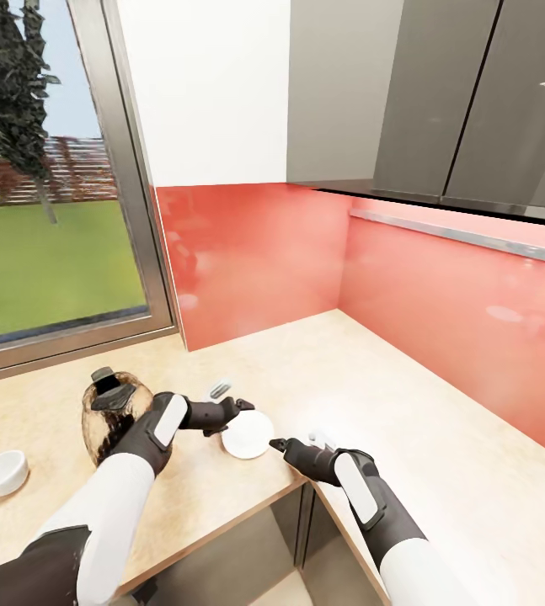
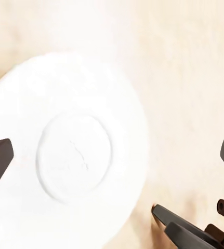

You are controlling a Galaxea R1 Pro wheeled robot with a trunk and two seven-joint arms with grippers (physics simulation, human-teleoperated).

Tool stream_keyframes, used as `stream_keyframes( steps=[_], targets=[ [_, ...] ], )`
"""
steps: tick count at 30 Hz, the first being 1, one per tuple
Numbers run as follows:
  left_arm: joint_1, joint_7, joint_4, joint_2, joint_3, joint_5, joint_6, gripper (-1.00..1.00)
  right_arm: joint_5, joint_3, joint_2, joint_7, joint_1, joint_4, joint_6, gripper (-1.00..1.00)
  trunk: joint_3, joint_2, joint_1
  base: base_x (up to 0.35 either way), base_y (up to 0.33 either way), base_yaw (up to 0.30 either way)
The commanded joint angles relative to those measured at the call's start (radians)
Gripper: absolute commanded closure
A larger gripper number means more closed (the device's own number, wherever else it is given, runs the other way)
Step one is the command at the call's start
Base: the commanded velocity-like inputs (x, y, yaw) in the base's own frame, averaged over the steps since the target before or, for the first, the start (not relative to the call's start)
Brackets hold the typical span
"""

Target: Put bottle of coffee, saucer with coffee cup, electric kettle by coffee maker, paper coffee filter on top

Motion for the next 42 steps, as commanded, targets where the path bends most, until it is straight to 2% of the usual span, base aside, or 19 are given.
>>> stream_keyframes(
  steps=[1,12,16,21,42],
  targets=[
    [-0.001,-0.006,-0.002,0.001,0.008,-0.008,0.006,-1.0,0.006,0.0,0.0,0.003,-0.001,0.0,0.005,-1.0,-0.002,-0.002,0.001,0.0,0.0,0.0],
    [-0.001,-0.002,-0.005,0.052,0.008,-0.013,0.0,-1.0,0.007,0.002,0.0,0.003,-0.001,-0.004,0.004,-1.0,-0.002,-0.002,0.001,0.0,0.0,0.0],
    [-0.001,0.001,-0.006,0.059,0.008,-0.013,-0.004,-1.0,0.006,0.04,0.0,0.004,-0.001,-0.016,0.003,-1.0,-0.002,-0.002,0.001,0.0,0.0,0.0],
    [-0.001,0.002,-0.003,0.059,0.004,-0.013,-0.005,-1.0,0.006,0.063,0.0,0.004,-0.001,-0.052,0.003,-1.0,-0.002,-0.002,0.001,0.0,0.0,0.0],
    [0.026,0.001,0.006,0.052,0.0,-0.014,-0.021,-1.0,0.006,0.064,0.0,0.004,-0.001,-0.055,0.003,-1.0,-0.002,-0.002,0.001,0.01,0.0,0.0]
  ],
)
